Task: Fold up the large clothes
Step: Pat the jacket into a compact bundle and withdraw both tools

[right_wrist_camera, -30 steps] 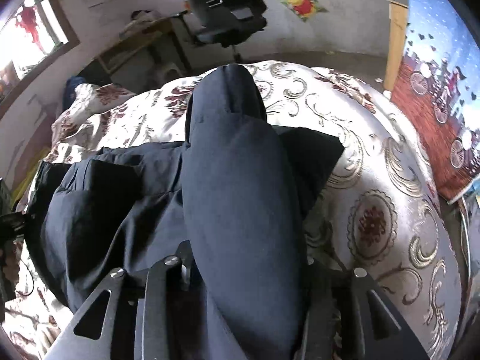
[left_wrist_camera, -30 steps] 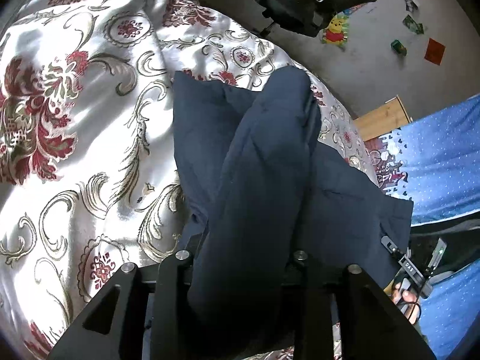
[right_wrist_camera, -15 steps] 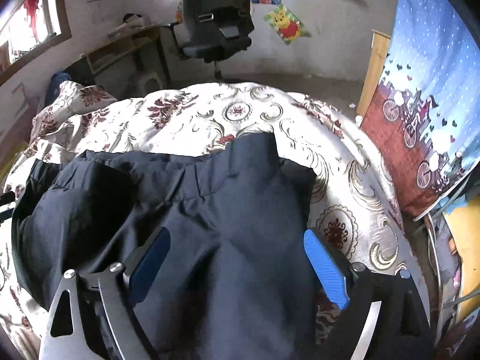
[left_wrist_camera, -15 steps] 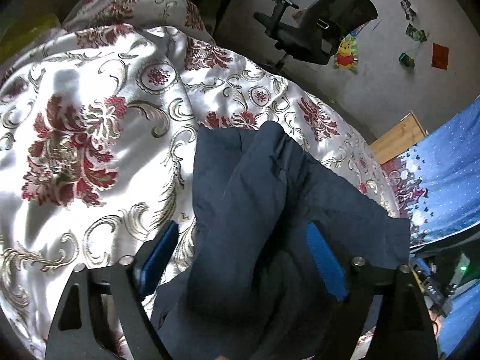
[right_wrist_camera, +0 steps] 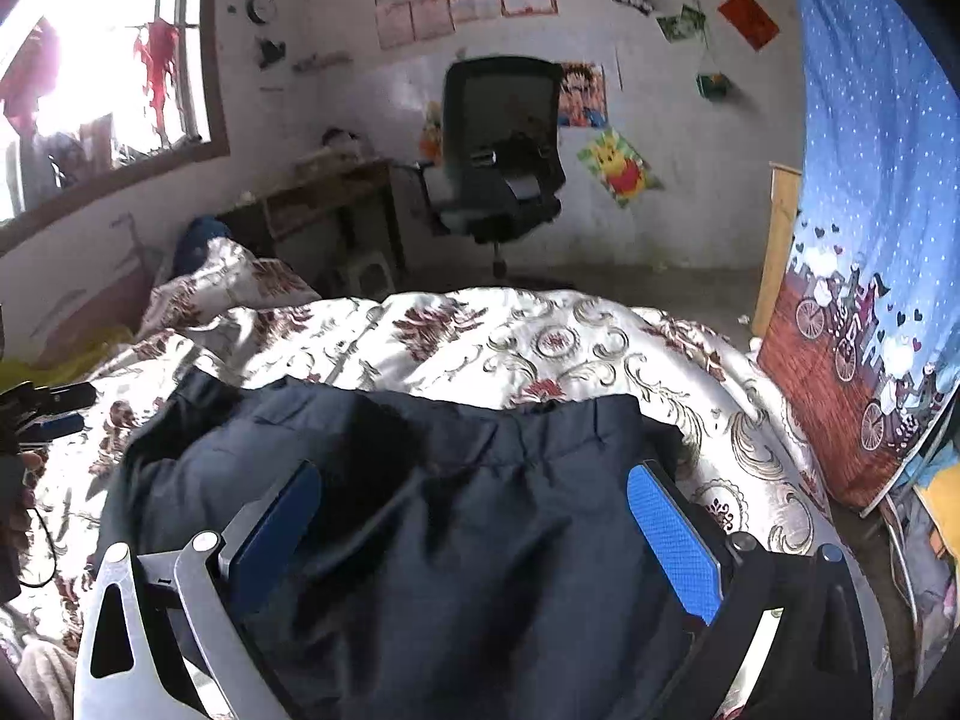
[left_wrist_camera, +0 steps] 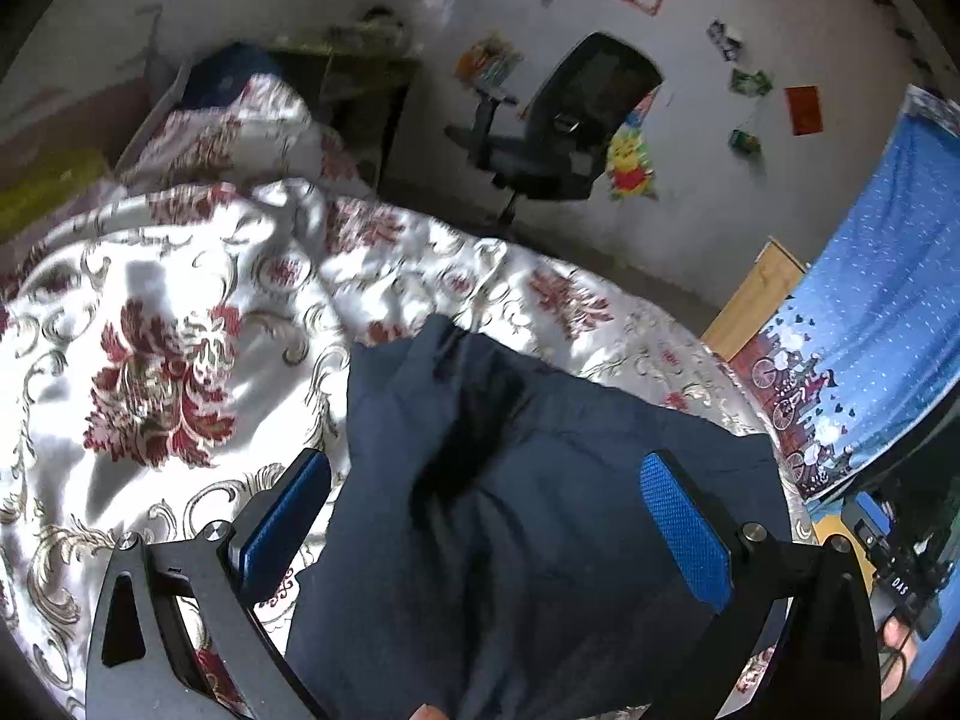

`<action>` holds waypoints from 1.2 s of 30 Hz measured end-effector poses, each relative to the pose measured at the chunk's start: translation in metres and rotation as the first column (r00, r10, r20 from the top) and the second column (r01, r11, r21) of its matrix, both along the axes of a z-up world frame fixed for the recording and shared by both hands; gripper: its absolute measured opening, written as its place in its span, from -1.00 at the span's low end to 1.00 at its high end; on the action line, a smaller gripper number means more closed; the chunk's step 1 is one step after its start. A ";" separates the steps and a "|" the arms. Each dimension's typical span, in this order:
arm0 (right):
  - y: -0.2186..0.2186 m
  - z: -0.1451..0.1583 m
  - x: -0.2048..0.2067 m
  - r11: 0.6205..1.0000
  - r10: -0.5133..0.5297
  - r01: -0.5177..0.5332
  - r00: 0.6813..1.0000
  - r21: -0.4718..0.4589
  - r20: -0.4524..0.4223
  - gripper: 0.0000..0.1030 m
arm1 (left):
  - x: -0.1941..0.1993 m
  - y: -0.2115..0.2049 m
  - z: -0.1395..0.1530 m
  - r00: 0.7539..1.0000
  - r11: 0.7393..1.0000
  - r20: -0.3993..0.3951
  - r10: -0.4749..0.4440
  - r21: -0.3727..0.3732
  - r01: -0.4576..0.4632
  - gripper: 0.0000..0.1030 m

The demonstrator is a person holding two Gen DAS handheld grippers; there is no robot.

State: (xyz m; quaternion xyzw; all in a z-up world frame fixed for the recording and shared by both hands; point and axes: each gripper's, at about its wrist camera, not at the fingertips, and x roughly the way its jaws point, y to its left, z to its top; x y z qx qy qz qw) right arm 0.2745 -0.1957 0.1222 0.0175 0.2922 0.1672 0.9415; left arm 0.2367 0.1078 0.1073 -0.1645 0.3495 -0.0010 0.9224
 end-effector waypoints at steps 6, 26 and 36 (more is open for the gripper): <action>0.002 0.015 -0.027 1.000 0.012 -0.013 0.998 0.019 0.054 1.00 | -0.028 -0.029 0.020 0.994 0.994 0.092 -0.052 0.106 0.042 0.97; 0.012 0.058 -0.099 0.995 0.066 -0.078 0.981 0.055 0.183 1.00 | -0.105 -0.070 0.058 0.964 0.967 0.231 -0.132 0.246 0.074 0.97; 0.012 0.062 -0.135 0.995 0.074 -0.090 0.966 0.052 0.248 1.00 | -0.136 -0.067 0.058 0.957 0.962 0.265 -0.119 0.271 0.045 0.97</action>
